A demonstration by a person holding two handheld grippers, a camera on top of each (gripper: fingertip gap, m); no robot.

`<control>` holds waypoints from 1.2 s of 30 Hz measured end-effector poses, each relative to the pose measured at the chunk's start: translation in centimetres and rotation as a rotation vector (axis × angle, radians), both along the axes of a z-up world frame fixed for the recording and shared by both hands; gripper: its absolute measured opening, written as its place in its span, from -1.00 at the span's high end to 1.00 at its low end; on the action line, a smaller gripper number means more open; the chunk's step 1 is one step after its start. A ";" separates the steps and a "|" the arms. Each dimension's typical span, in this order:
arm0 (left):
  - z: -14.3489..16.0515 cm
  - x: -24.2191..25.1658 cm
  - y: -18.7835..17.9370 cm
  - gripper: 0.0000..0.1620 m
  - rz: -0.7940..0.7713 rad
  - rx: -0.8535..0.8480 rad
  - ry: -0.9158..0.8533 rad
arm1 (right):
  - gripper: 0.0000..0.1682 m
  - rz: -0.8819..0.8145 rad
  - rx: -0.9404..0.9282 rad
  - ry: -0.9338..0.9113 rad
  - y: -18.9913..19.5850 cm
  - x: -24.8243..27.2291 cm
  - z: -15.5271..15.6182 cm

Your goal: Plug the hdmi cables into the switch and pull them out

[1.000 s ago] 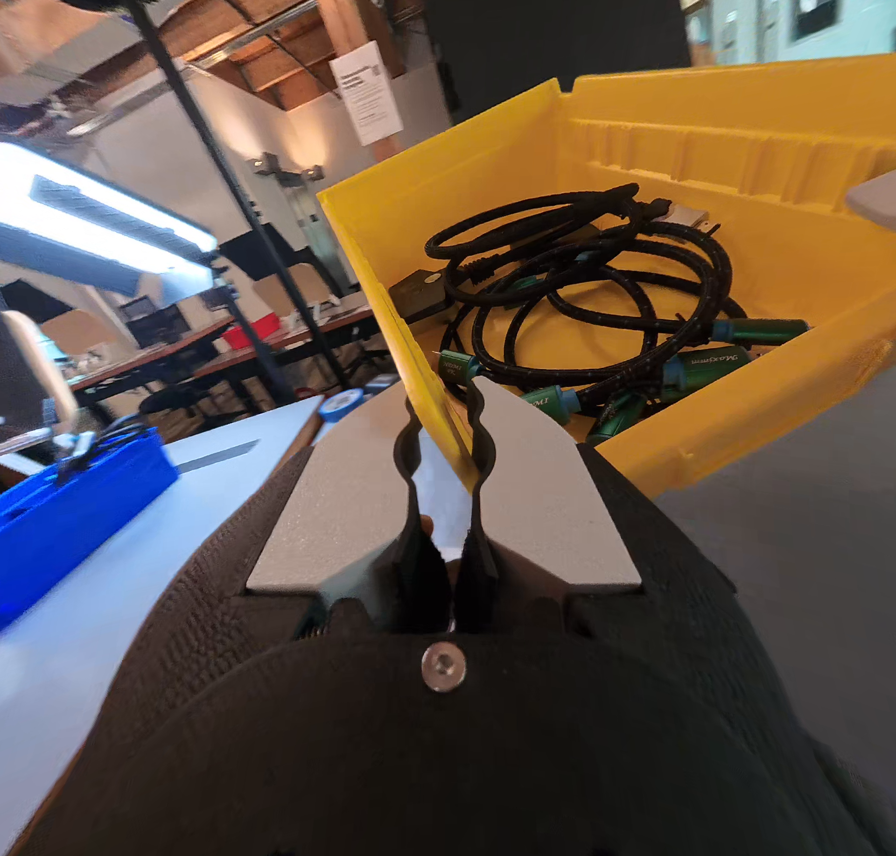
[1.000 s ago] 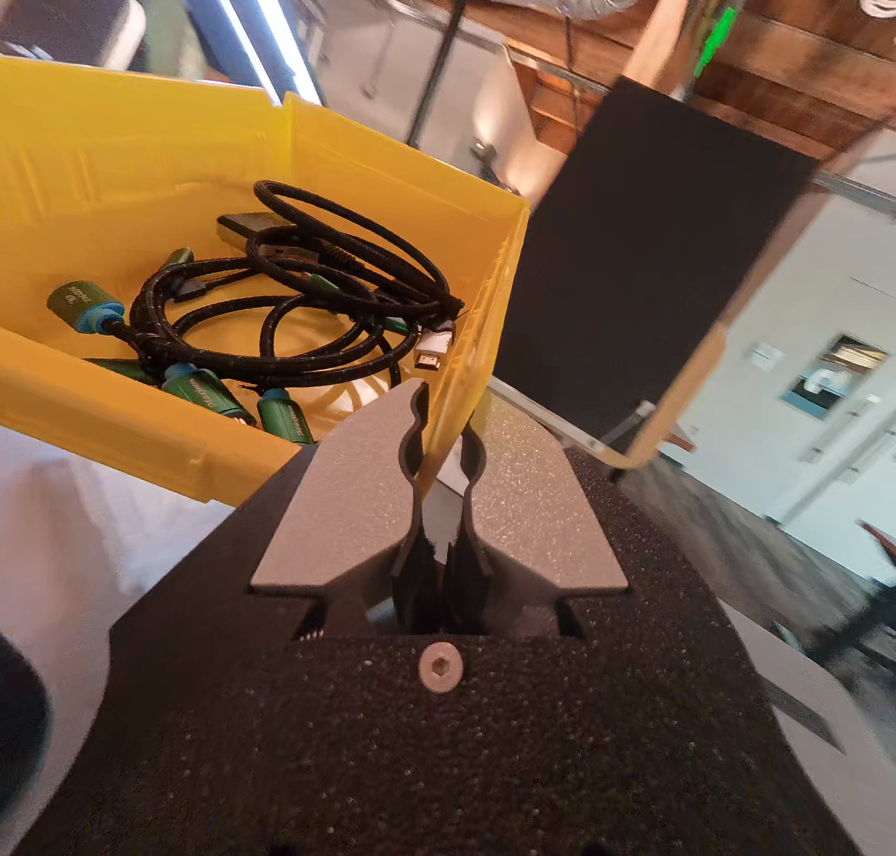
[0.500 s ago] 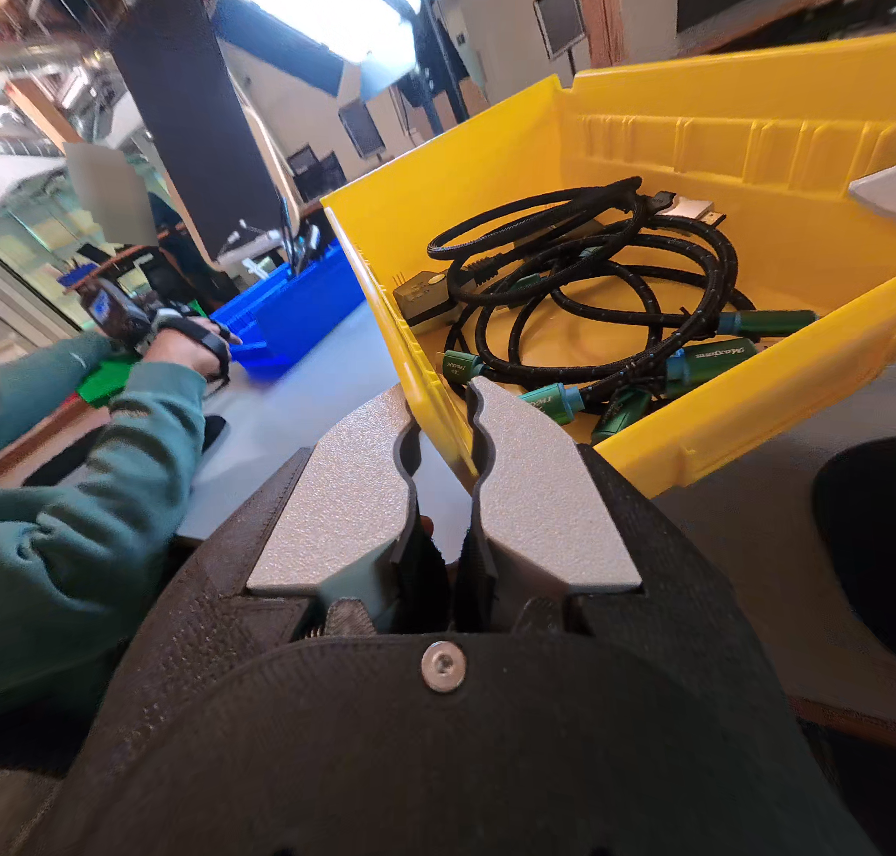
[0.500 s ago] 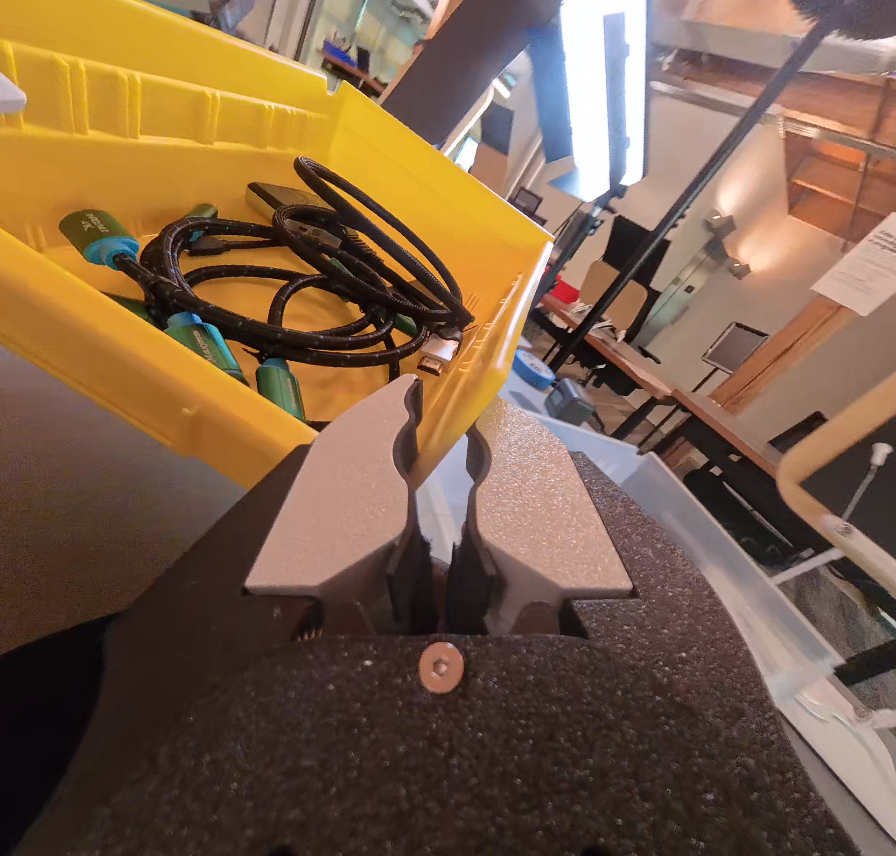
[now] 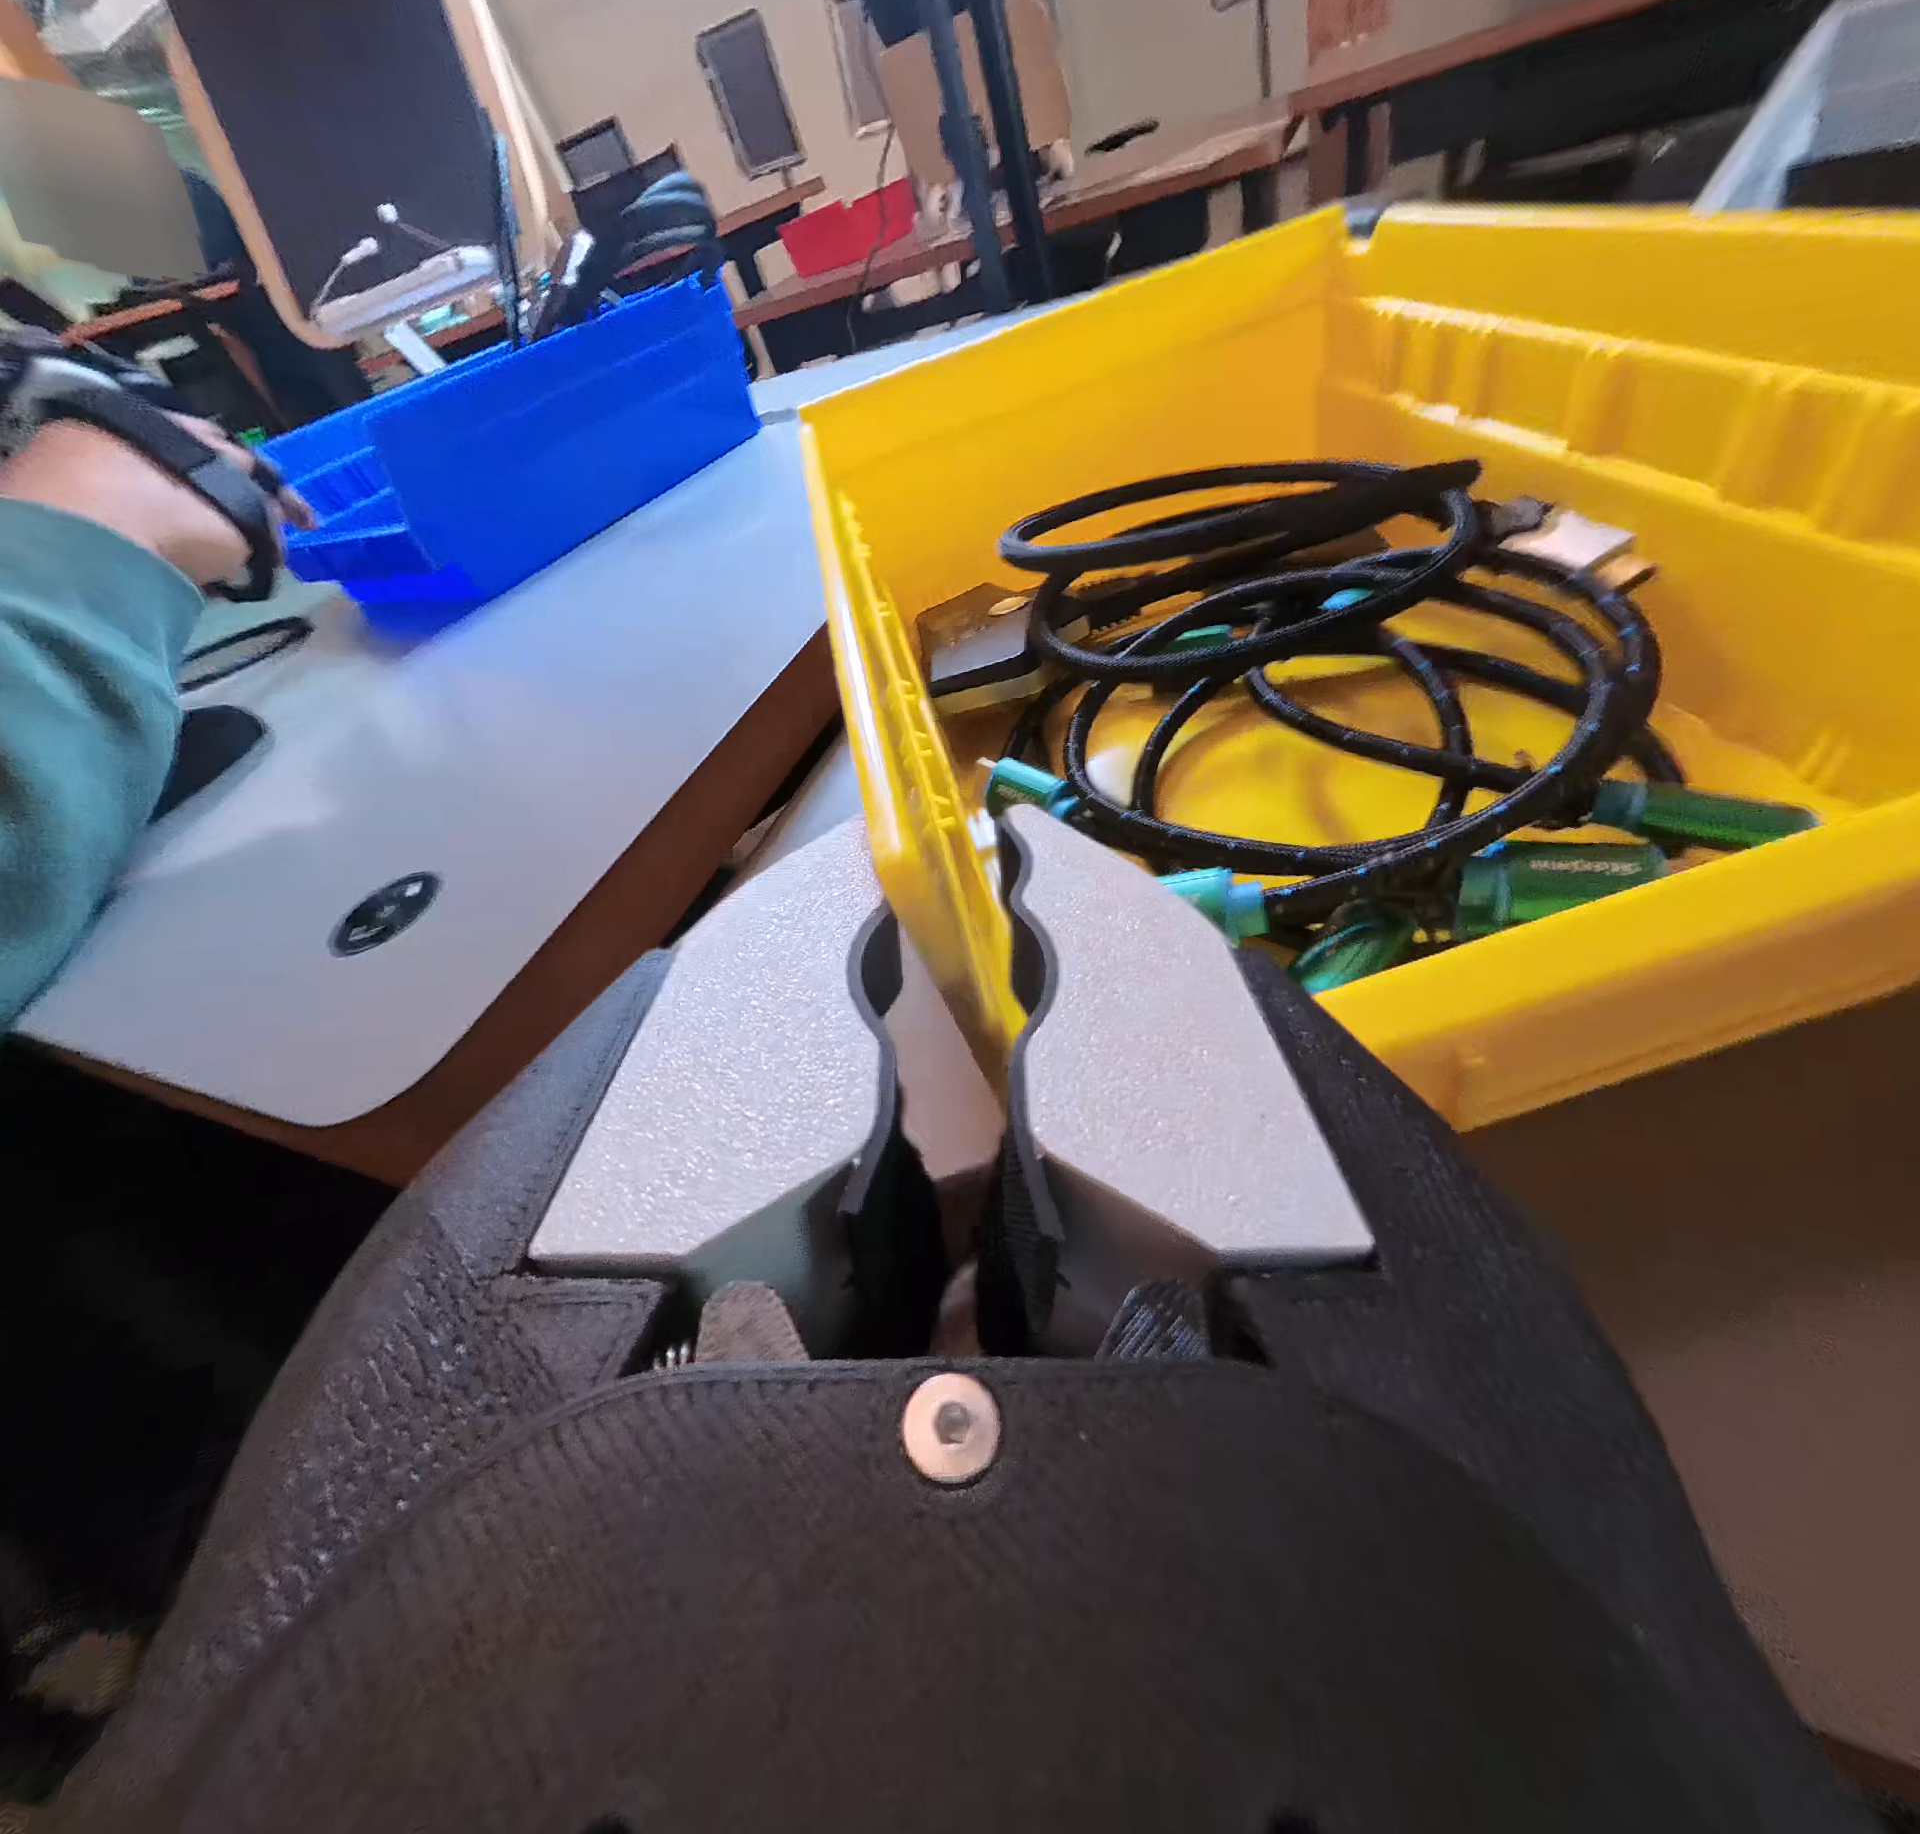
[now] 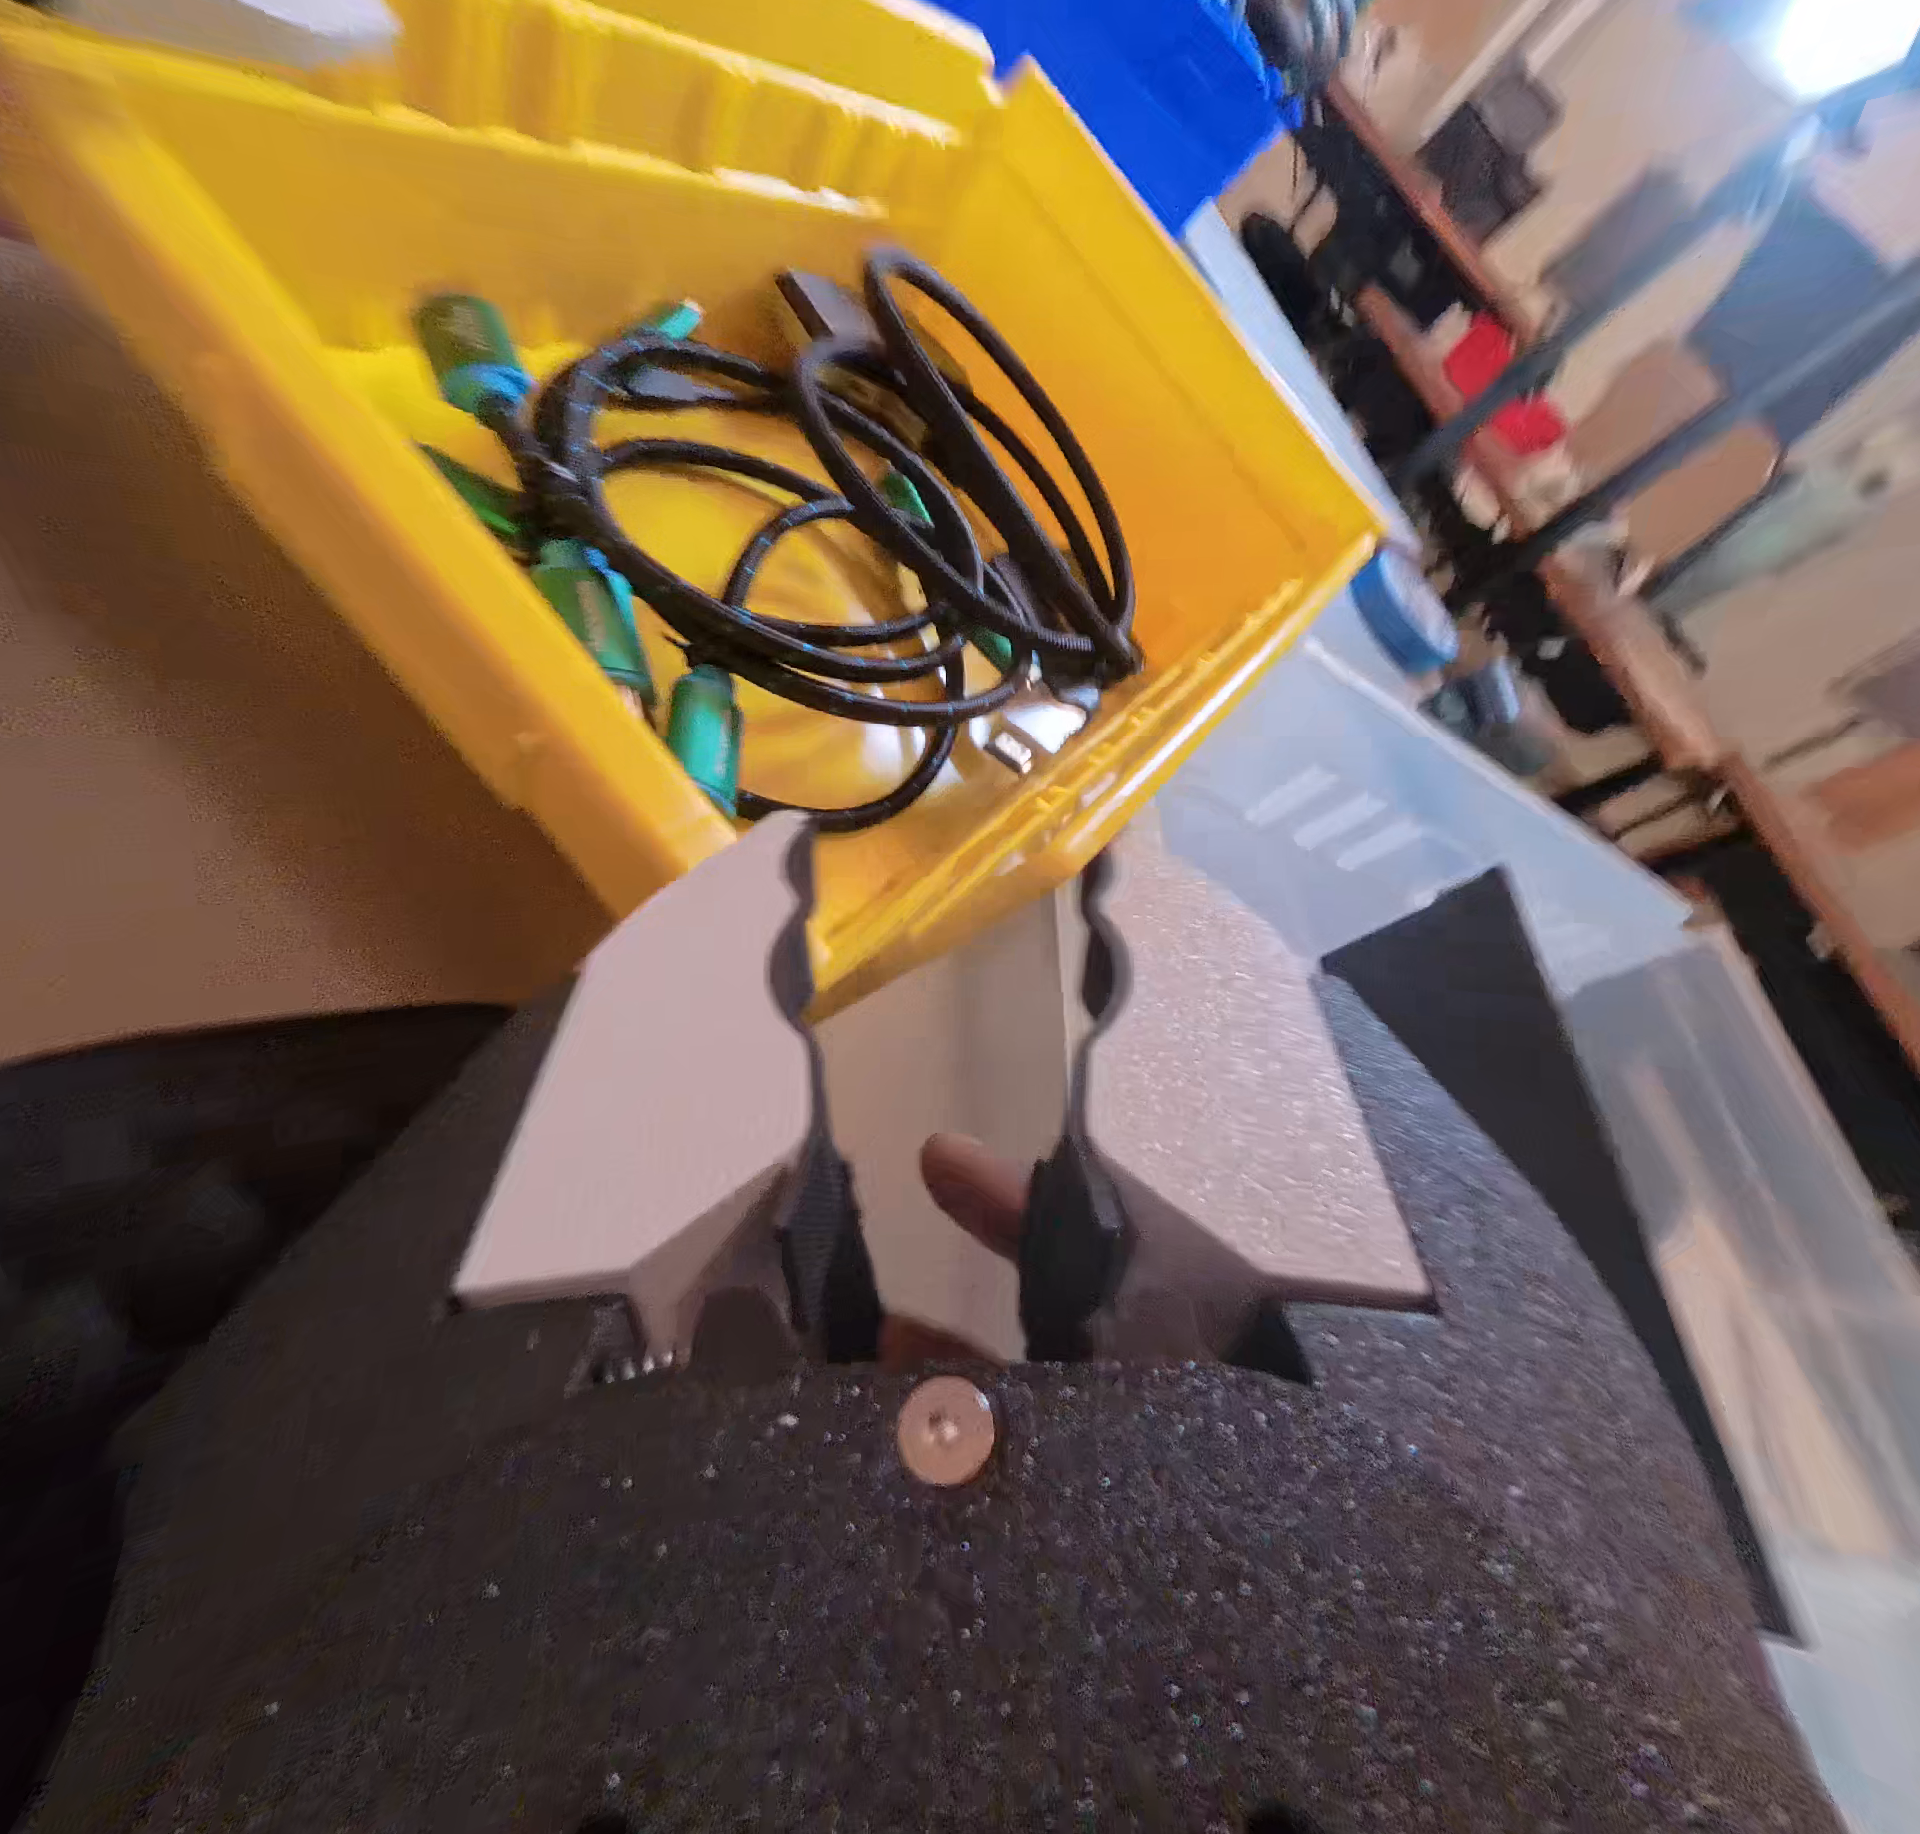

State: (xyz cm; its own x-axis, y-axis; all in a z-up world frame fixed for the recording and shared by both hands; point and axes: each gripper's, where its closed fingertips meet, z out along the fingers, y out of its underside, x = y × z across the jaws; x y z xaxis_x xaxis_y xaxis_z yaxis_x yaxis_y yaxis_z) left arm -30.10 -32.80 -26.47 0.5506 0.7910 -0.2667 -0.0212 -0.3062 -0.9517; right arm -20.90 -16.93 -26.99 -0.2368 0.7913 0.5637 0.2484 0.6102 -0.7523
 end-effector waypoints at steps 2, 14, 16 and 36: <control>1.1 -0.1 0.0 0.37 0.006 0.097 0.023 | 0.18 0.007 0.072 0.078 0.0 2.0 2.2; 13.8 7.5 3.3 0.09 -0.067 0.285 0.457 | 0.41 -0.556 -0.141 0.070 17.2 10.3 1.9; 13.3 10.0 7.4 0.09 -0.245 0.287 0.373 | 0.66 -0.651 -0.002 0.069 19.8 13.4 2.2; 2.6 21.7 31.9 0.65 -0.726 -0.106 -0.188 | 0.84 -0.795 -0.198 -0.106 27.2 27.3 0.7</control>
